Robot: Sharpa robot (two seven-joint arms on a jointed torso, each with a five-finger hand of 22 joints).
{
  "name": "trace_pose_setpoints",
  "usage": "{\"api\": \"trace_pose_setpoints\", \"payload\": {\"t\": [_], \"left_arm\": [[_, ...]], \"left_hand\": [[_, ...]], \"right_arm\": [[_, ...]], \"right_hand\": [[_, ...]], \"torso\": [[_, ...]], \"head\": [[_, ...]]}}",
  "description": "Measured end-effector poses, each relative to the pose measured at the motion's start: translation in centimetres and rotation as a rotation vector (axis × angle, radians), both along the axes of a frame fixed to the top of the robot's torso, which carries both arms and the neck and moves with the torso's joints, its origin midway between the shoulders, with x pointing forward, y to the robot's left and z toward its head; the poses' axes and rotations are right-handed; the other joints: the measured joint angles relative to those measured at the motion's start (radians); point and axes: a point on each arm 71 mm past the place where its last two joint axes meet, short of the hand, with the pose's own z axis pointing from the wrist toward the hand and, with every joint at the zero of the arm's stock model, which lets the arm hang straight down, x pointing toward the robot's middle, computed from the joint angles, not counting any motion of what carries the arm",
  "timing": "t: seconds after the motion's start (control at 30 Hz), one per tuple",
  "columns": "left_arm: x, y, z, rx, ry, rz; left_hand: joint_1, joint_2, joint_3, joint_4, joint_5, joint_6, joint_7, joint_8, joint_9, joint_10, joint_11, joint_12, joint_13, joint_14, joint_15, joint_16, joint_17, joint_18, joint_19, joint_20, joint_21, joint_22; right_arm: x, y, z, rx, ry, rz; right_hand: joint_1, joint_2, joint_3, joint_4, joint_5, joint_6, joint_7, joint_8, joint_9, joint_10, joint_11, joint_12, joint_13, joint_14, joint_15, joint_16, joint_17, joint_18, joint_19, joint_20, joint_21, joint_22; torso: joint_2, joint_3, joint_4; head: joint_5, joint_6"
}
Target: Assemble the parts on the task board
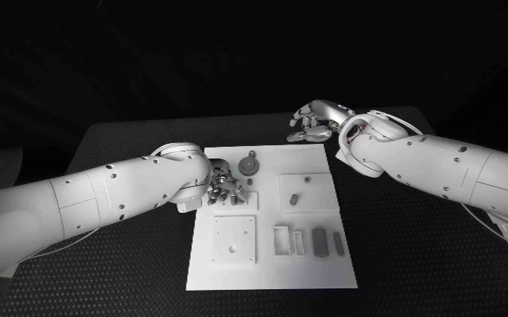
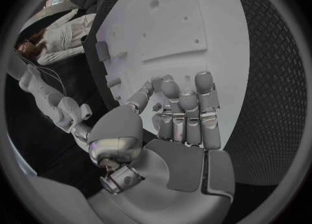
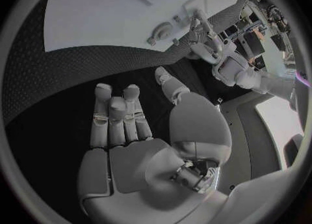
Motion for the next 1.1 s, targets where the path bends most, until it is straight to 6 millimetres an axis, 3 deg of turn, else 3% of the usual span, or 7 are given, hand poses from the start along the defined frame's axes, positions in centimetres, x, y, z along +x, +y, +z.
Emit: {"api": "trace_pose_setpoints", "payload": {"t": [0.43,0.53,0.7,0.93,1.1], "left_arm": [[-0.1,0.5,0.0,-0.037,0.010,0.008],[-0.1,0.9,0.0,-0.045,0.012,0.018],[-0.1,1.1,-0.1,-0.049,0.016,0.025],[-0.2,1.3,-0.1,-0.054,0.020,0.029],[-0.2,1.5,-0.1,-0.057,0.022,0.031]], "left_hand": [[0.025,-0.002,0.022,0.006,0.003,0.000,0.000,-0.006,-0.019,0.000,0.000,0.000,-0.003,0.001,0.002,0.000,-0.006,0.000,0.002,0.005,0.000,0.001],[0.036,0.002,0.029,0.002,0.004,-0.024,0.023,-0.001,-0.016,0.000,0.000,0.000,-0.003,-0.001,0.004,0.000,-0.007,0.000,0.004,0.003,0.000,0.001],[0.044,0.007,0.032,0.007,0.005,-0.024,0.023,0.001,-0.015,0.000,0.000,0.000,-0.004,-0.001,0.004,0.000,-0.008,0.000,0.004,0.003,0.000,0.001],[0.033,-0.014,0.036,0.012,0.007,-0.023,0.027,0.003,-0.018,0.000,0.000,0.000,-0.005,0.000,0.004,0.000,-0.009,0.000,0.004,0.003,0.000,0.001],[0.032,-0.015,0.036,0.012,0.007,-0.023,0.027,0.003,-0.020,0.000,0.000,0.000,-0.005,0.000,0.004,0.000,-0.010,0.000,0.004,0.003,0.000,0.000]], "right_arm": [[0.0,0.0,0.0,-0.001,0.001,-0.001],[0.0,0.0,0.0,-0.001,0.002,-0.001],[0.0,0.0,0.0,-0.001,0.002,-0.001],[0.0,0.0,0.0,-0.001,0.002,0.000],[0.0,0.0,0.0,-0.002,0.002,-0.001]], "right_hand": [[0.000,0.000,0.000,0.000,0.000,0.000,0.000,0.000,0.000,0.000,0.000,0.000,-0.001,0.002,-0.003,0.000,-0.001,0.000,0.000,0.000,0.000,0.000],[0.000,0.000,0.000,0.000,0.000,0.000,0.000,0.000,0.000,0.000,0.000,0.000,-0.001,0.002,-0.003,0.000,-0.001,0.000,0.000,0.000,0.000,0.000],[0.000,0.000,0.000,0.000,0.000,0.000,0.000,0.000,0.000,0.000,0.000,0.000,-0.001,0.002,-0.002,0.000,-0.001,0.000,0.000,0.000,0.000,0.000],[-0.001,0.001,0.000,0.000,0.000,0.000,0.000,0.000,0.000,0.000,0.000,0.000,-0.001,0.002,-0.002,0.000,-0.001,0.000,0.000,0.000,-0.004,0.000],[-0.004,0.004,0.000,0.000,0.000,0.000,0.000,0.000,-0.001,0.000,0.000,0.000,-0.001,0.002,-0.002,0.000,-0.001,0.000,0.000,0.000,-0.004,0.000]], "torso": [[0.000,-0.0008,0.0006],[0.000,-0.0008,0.0002],[0.000,-0.0008,-0.0003],[0.000,-0.0002,-0.0004],[0.000,0.0001,-0.0001]], "head": [[0.005,0.003],[0.007,0.004],[0.008,0.005],[0.009,0.004],[0.011,0.004]]}}
